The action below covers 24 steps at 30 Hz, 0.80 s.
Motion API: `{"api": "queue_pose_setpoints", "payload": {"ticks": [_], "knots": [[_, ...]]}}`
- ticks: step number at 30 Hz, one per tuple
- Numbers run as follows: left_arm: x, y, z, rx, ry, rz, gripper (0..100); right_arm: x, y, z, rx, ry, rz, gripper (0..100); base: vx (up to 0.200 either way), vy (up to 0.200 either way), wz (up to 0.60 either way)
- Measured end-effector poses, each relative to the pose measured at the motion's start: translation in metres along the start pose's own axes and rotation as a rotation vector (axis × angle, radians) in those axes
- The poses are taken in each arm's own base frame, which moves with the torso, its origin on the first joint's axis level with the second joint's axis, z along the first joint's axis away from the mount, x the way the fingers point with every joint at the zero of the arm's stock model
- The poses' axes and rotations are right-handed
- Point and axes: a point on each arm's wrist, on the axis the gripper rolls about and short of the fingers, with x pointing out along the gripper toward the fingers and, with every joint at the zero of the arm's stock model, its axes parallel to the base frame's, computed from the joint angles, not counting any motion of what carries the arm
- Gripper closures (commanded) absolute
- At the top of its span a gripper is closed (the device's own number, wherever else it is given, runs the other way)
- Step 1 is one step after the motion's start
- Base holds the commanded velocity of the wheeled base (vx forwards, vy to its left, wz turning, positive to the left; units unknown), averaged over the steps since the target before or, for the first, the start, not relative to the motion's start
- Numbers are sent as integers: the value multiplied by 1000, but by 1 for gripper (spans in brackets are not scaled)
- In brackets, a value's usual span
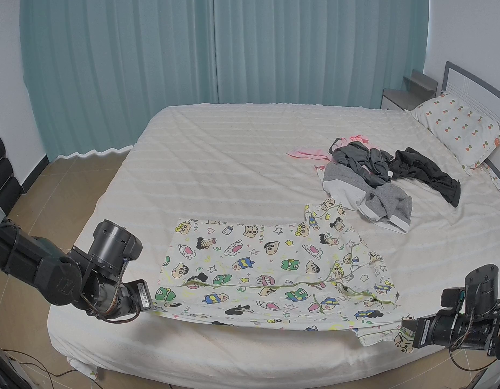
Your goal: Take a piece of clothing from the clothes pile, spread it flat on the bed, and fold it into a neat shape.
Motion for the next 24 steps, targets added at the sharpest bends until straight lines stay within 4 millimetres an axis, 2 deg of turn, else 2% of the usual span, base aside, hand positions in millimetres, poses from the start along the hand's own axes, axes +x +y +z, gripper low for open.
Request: {"api": "queue_pose_setpoints", "payload": {"ticks": [11,17,24], "knots": [[-1,3,-3,31,2,4,100,-2,2,1,-9,6,5,100,0,0,0],[-1,-8,13,24,-37,-21,100,2,6,12,-4,-3,6,100,0,0,0],[18,-26,30,21,-43,-22,100,10,12,26,-1,9,-2,100,0,0,0]]}}
